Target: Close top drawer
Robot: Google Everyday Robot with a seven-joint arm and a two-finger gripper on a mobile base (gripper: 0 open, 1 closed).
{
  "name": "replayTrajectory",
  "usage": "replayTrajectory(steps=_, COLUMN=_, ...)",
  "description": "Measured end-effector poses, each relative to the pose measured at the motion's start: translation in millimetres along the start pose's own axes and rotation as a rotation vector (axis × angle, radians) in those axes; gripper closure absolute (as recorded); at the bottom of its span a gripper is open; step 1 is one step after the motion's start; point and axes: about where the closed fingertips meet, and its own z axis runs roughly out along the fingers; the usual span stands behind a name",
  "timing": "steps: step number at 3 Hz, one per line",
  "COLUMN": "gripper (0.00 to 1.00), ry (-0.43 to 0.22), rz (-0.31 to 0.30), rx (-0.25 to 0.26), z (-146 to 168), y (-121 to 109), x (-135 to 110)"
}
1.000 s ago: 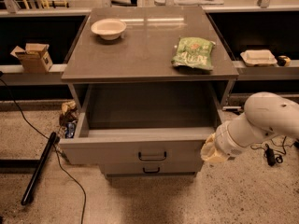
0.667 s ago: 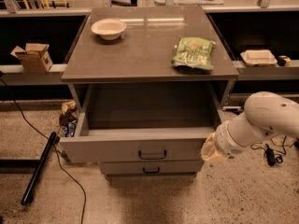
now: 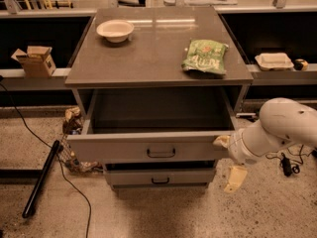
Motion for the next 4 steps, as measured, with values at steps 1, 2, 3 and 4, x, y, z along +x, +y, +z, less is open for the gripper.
replayTrajectory(steps=1, gripper=0.0, ry=0.0, rz=0.0, rx=0.0, z=0, y=0, x=0)
replayTrajectory(steps=2, gripper=0.18, ry=0.0, rz=-0.017, rx=0.022, z=0, y=-16, x=0)
replayTrajectory(steps=3, gripper=0.41, ry=0.002, rz=-0.033, rx=0.037, z=1, y=-44, x=3)
replayTrajectory(steps=4, gripper=0.7, ry=0.002, rz=-0.043, rx=0.073, z=-1, y=-81, x=7)
